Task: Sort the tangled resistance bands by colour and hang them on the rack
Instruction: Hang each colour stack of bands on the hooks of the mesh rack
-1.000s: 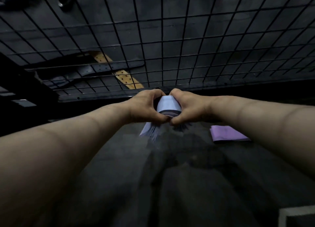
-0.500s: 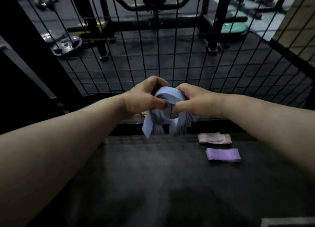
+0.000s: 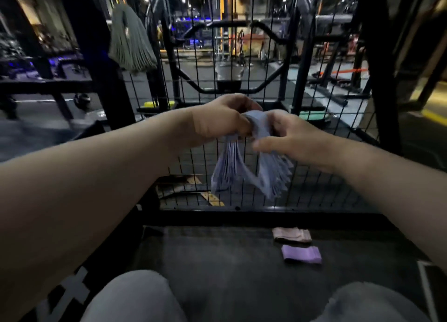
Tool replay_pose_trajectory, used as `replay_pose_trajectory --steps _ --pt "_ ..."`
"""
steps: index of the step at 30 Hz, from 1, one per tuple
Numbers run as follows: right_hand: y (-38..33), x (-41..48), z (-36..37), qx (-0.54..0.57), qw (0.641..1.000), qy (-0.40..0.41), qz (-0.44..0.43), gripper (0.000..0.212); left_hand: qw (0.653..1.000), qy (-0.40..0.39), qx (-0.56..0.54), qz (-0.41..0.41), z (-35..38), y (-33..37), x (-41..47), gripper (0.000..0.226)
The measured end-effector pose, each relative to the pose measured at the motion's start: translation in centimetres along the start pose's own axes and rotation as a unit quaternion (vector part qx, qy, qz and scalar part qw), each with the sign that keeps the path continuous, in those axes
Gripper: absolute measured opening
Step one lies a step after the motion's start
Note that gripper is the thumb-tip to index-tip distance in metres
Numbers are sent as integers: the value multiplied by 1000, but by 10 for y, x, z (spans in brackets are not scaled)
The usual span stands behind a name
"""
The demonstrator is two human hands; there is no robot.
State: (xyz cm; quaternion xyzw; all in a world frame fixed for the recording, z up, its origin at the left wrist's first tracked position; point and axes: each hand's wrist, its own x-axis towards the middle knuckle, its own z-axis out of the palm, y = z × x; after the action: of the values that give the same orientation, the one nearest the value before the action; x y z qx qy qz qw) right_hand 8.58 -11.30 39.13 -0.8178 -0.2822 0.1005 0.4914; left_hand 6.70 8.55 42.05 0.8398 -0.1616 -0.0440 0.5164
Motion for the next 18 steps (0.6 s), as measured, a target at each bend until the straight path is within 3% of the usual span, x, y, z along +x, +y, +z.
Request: replay_pose_trajectory --steps 3,7,10,13,18 --pt "-35 -17 0 -16 999 25 -39 69 999 29 -25 24 6 32 -20 65" --pt "-69 -40 -5 -36 997 9 -67 53 999 28 -41 14 -4 55 -47 66" --pt "-88 -51 -7 -60 994 23 -85 53 997 34 -62 17 -8 63 -63 64" --pt "-100 -58 -4 -18 994 40 -96 56 993 34 -108 33 -11 70 -73 59" --pt "-113 -66 -3 36 995 29 -86 41 990 22 -135 39 -13 85 -85 58"
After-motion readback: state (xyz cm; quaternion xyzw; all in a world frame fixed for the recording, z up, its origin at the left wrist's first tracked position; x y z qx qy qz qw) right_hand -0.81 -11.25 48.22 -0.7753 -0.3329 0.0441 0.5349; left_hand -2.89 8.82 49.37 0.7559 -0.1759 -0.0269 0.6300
